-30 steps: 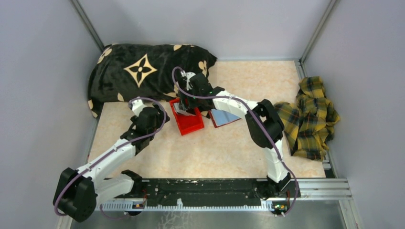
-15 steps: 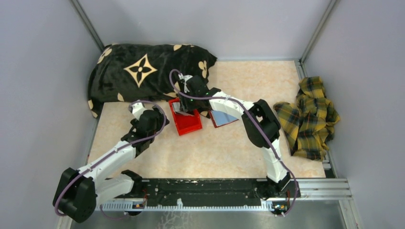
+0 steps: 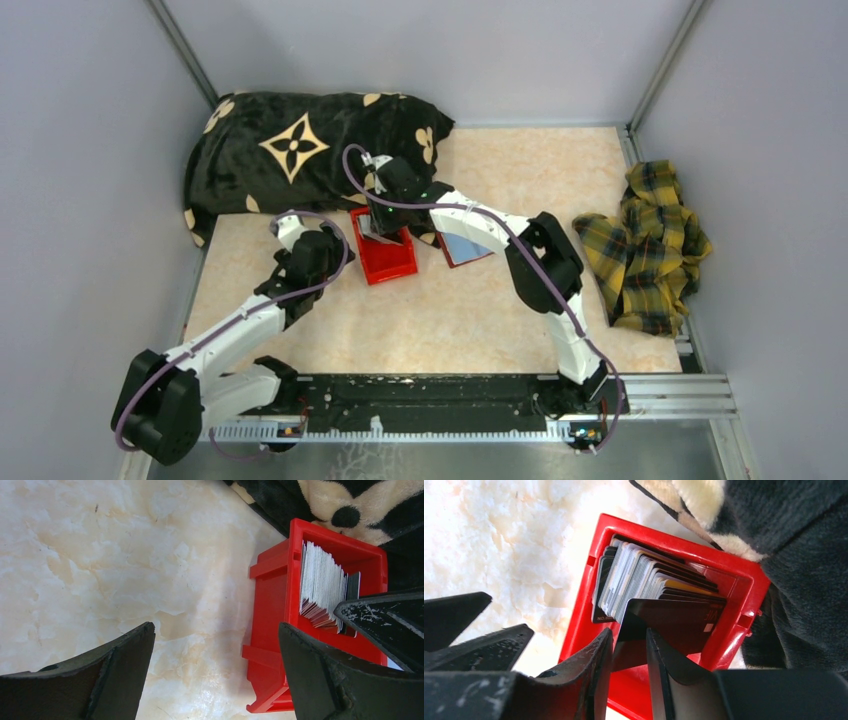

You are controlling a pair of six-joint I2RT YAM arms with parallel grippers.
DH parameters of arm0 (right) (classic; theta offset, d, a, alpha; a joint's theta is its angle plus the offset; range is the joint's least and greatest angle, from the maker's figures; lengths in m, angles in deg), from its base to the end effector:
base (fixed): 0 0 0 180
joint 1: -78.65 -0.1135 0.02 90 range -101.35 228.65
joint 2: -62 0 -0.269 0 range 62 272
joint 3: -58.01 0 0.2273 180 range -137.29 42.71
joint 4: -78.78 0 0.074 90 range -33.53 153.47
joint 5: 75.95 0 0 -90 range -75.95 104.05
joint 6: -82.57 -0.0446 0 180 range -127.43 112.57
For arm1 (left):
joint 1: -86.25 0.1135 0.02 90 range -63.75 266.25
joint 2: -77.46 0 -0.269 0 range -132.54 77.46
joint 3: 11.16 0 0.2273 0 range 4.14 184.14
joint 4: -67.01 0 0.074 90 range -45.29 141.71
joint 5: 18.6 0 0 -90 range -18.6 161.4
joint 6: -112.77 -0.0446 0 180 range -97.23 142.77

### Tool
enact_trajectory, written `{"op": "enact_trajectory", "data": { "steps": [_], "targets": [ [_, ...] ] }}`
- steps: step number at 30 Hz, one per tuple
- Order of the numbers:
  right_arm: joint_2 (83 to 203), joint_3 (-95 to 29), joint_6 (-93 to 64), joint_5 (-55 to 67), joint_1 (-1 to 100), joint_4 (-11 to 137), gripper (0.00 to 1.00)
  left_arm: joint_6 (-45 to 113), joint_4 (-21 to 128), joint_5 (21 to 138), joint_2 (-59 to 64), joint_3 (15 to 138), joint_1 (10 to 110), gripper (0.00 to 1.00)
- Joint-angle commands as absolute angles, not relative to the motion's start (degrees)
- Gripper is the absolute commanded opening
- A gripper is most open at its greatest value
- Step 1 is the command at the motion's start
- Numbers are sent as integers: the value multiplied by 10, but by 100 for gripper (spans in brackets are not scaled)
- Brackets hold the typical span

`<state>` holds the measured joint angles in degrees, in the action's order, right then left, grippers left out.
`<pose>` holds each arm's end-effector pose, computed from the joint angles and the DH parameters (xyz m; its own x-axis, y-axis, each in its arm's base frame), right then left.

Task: Put the credit cards into the card holder
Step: Pick up the credit card from the storage box.

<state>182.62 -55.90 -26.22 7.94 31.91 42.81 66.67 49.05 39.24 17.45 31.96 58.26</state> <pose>0.3185 0.3454 0.2382 -0.6903 -0.2662 -0.6727 -0.5866 0.7502 0.3051 0.1831 -0.0704 0.2166 -0.3716 -0.4673 -0.8022 -0.3415 0.8723 -0.3499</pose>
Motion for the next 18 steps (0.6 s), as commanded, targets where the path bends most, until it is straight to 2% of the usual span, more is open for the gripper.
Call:
{"op": "enact_trajectory", "data": {
  "steps": [1,9,18],
  "targets": [
    [1815,-602,-271,90,300,423,29,663,500,402,171,325,579,98],
    [1804,-615,-248,162,283,386,2,670,487,406,193,324,579,98],
    [1758,-617,-178,284,265,350,0,656,478,418,212,354,574,97]
  ]
}}
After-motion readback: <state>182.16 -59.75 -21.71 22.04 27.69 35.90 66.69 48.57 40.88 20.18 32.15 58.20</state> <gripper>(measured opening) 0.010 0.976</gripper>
